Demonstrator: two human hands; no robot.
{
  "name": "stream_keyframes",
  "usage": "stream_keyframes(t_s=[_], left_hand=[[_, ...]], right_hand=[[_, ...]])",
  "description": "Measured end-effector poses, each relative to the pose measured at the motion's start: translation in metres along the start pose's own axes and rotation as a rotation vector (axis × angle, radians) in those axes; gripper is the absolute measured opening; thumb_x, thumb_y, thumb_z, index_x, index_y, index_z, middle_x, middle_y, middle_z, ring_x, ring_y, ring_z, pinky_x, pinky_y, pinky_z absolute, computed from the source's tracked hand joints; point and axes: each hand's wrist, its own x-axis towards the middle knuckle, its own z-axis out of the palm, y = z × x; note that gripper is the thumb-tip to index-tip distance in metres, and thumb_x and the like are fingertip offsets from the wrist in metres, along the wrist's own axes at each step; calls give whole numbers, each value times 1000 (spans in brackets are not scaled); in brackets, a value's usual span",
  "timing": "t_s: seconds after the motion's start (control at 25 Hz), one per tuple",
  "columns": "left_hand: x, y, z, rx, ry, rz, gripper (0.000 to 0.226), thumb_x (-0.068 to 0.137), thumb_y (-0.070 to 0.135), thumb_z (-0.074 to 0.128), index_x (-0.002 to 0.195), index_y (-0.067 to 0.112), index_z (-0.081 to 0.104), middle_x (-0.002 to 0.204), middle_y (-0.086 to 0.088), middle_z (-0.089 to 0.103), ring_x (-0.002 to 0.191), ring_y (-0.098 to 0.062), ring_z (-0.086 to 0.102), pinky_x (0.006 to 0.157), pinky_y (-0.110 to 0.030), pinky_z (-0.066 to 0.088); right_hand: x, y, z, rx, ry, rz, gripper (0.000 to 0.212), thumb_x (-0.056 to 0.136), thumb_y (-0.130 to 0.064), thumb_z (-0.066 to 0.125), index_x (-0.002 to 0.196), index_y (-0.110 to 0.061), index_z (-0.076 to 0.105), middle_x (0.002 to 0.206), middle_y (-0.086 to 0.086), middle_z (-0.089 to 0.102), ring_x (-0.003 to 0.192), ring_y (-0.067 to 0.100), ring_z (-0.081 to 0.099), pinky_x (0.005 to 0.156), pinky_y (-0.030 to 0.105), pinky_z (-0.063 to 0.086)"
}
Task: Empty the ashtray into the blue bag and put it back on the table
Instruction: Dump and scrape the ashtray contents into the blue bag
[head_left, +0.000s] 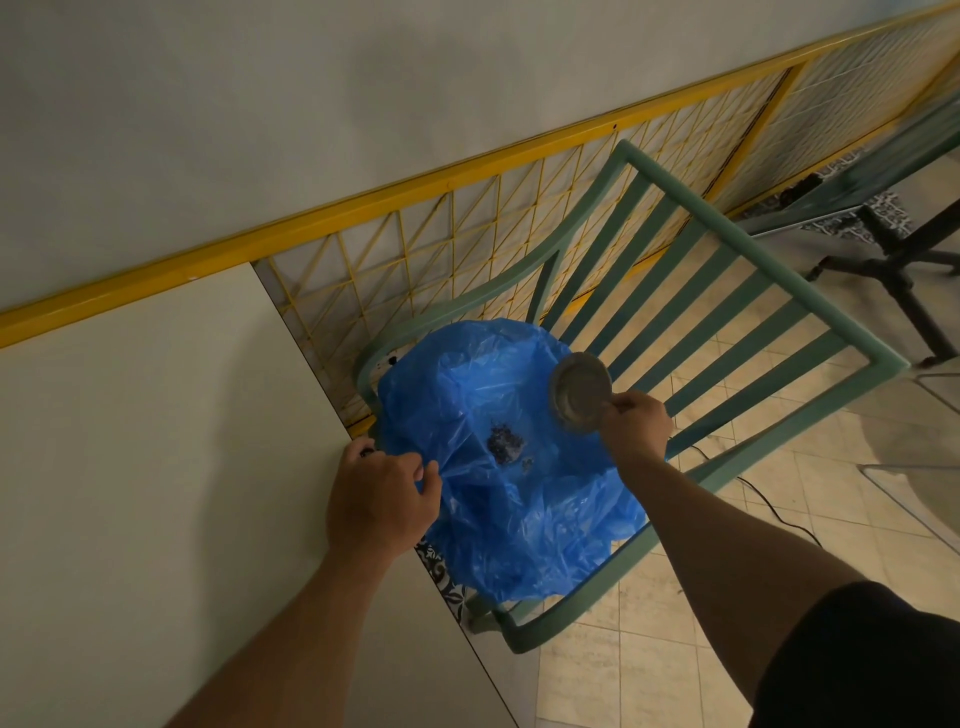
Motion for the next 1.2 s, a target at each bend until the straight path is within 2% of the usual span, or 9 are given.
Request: stream_keyframes(t_s=[0.16, 0.32, 0.44, 0.56, 0.68, 0.88, 1.0, 1.12, 1.2], left_hand=[[0, -1, 2, 1, 0, -4, 47, 93, 45, 36, 64, 20, 63, 54, 3, 63, 50, -9, 38, 101, -40, 43], [0, -1, 3, -3, 0, -11, 46, 93, 46, 37, 67, 20, 66, 53, 3, 62, 50, -9, 39, 102, -40, 43], [-1, -2, 2, -11, 5, -4, 45, 92, 45, 38, 67, 20, 66, 53, 4, 61, 50, -9, 39, 101, -39, 43], [0, -2, 2, -17, 20, 5, 43, 92, 43, 39, 65, 21, 64, 51, 5, 59, 50, -9, 39, 99, -39, 44], [0, -2, 3, -24, 23, 11, 43, 93, 44, 39, 64, 21, 62, 50, 5, 58, 51, -10, 40, 98, -40, 45], [0, -5, -4, -53, -45, 1, 40, 92, 47, 37, 82, 22, 67, 62, 3, 66, 60, -11, 45, 103, -40, 42], [1, -6, -12, -200, -86, -10, 32, 93, 44, 46, 96, 20, 69, 64, 4, 63, 72, -15, 56, 100, -39, 43], [0, -10, -24, -470, -124, -89, 28, 94, 35, 53, 107, 15, 67, 86, -1, 65, 92, -20, 59, 81, -34, 50], [-1, -9, -33, -593, -158, -159, 30, 96, 34, 51, 114, 14, 65, 106, -5, 68, 98, -17, 60, 79, -30, 50]], right_hand=[[2, 2, -1, 186, -6, 175, 20, 85, 0, 63, 75, -15, 71, 88, 14, 73, 83, 28, 72, 79, 42, 62], [3, 3, -4, 363, -4, 363, 24, 87, -1, 70, 69, -17, 67, 81, 10, 71, 83, 28, 74, 77, 40, 63], [3, 4, -6, 468, -20, 466, 15, 88, 0, 69, 77, -10, 68, 94, 16, 72, 86, 28, 74, 73, 36, 63], [3, 5, -9, 546, -37, 522, 9, 88, 1, 68, 96, -3, 71, 100, 17, 72, 87, 26, 74, 53, 26, 60], [1, 7, -14, 557, -44, 542, 10, 87, -2, 71, 97, -5, 72, 98, 16, 73, 83, 24, 74, 41, 20, 55], [-3, 8, -25, 606, -71, 517, 8, 87, -4, 72, 95, -6, 71, 98, 18, 72, 83, 27, 74, 45, 22, 56], [-10, 6, -35, 662, -86, 486, 5, 87, -2, 73, 88, -7, 70, 96, 19, 73, 83, 29, 75, 49, 25, 59], [-20, 3, -47, 711, -125, 447, 6, 88, 1, 70, 86, -4, 69, 94, 19, 72, 83, 30, 74, 49, 26, 59], [-30, 1, -54, 738, -162, 426, 7, 89, 2, 68, 85, -3, 69, 91, 19, 72, 78, 27, 75, 50, 27, 60]])
